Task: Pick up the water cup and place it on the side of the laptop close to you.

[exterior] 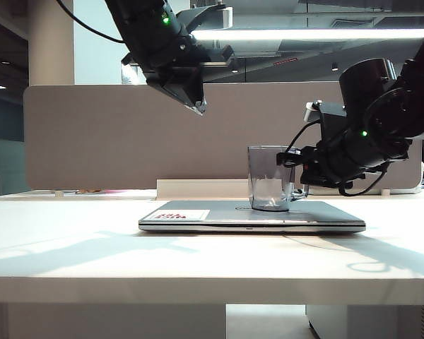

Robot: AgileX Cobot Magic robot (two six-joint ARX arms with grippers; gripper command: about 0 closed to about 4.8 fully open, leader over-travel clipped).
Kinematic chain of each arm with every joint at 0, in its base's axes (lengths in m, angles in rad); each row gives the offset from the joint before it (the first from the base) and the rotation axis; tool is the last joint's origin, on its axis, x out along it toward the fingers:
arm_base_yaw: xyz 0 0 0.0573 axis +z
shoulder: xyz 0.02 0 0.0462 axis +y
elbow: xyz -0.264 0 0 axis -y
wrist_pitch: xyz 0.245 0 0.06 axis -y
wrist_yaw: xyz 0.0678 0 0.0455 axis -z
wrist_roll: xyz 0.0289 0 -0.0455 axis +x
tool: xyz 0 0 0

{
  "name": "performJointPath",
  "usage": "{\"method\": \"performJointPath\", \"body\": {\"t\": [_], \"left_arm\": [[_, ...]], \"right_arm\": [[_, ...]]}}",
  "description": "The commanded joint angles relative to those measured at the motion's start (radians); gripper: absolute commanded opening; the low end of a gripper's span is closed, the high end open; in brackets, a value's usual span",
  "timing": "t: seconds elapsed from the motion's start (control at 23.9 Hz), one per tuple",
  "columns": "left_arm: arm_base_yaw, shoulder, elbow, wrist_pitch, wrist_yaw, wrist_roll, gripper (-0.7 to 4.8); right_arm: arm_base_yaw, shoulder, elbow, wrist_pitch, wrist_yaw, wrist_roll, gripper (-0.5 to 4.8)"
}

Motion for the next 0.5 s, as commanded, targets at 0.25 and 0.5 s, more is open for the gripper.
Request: {"method": "performJointPath", "body": {"t": [0.25, 0.5], "left_arm": [[-0.001, -0.005, 0.005, -0.019, -0.002, 0.0, -0.04], [-0.001, -0.006, 0.004, -0.063, -0.001, 0.0, -0.04]], "right_arm": [[0.002, -0.111, -0.001, -0.038, -0.003, -0.009, -0.02], [0.002, -0.313, -0.167, -0.063, -0.006, -0.049, -0.02]]}}
